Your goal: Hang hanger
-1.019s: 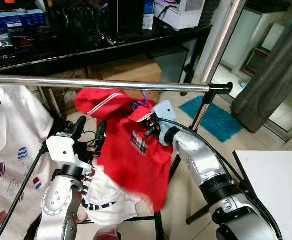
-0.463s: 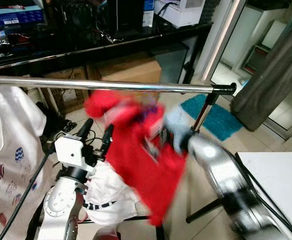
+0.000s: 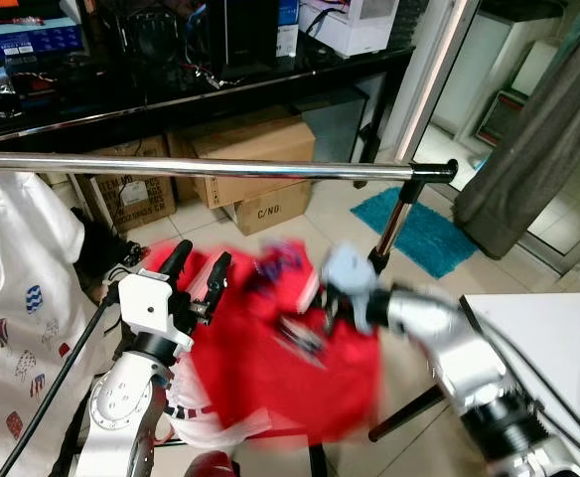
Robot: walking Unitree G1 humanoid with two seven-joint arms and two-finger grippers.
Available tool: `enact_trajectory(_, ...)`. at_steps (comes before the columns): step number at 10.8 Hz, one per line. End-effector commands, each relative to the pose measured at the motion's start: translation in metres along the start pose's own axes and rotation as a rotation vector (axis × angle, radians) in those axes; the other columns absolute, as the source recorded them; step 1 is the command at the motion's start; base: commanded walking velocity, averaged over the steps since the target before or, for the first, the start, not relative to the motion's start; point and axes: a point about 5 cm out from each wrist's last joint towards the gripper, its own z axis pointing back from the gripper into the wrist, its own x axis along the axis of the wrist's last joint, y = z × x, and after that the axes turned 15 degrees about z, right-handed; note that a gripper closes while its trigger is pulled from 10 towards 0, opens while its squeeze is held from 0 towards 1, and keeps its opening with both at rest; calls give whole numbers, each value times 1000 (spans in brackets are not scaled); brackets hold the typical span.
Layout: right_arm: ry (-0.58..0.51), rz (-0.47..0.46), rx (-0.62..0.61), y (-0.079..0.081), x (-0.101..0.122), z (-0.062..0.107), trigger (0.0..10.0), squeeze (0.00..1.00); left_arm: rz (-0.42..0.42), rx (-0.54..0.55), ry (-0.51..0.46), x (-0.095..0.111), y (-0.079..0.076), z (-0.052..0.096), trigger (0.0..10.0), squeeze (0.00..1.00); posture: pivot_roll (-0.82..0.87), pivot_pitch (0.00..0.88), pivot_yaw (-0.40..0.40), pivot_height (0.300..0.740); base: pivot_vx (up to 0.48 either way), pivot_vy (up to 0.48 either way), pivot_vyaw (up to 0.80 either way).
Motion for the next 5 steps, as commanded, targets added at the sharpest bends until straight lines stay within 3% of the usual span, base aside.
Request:
enact_trajectory(1, -50, -7, -52, -14, 15, 2, 10000, 0, -18, -31, 4, -1, -3, -3, 10000, 0, 176, 0, -38, 736, 0, 0, 0)
enact_trajectory(3, -22, -68, -108, -22, 13, 0, 10000, 0, -104, -87, 27, -2, -9, -2, 10000, 0, 185, 0, -42, 736, 0, 0, 0)
enact_trajectory(5, 25, -169, -202, -40, 16, -2, 10000, 0, -115, -110, 41, -3, -12, -1, 10000, 0, 191, 0, -42, 736, 0, 0, 0)
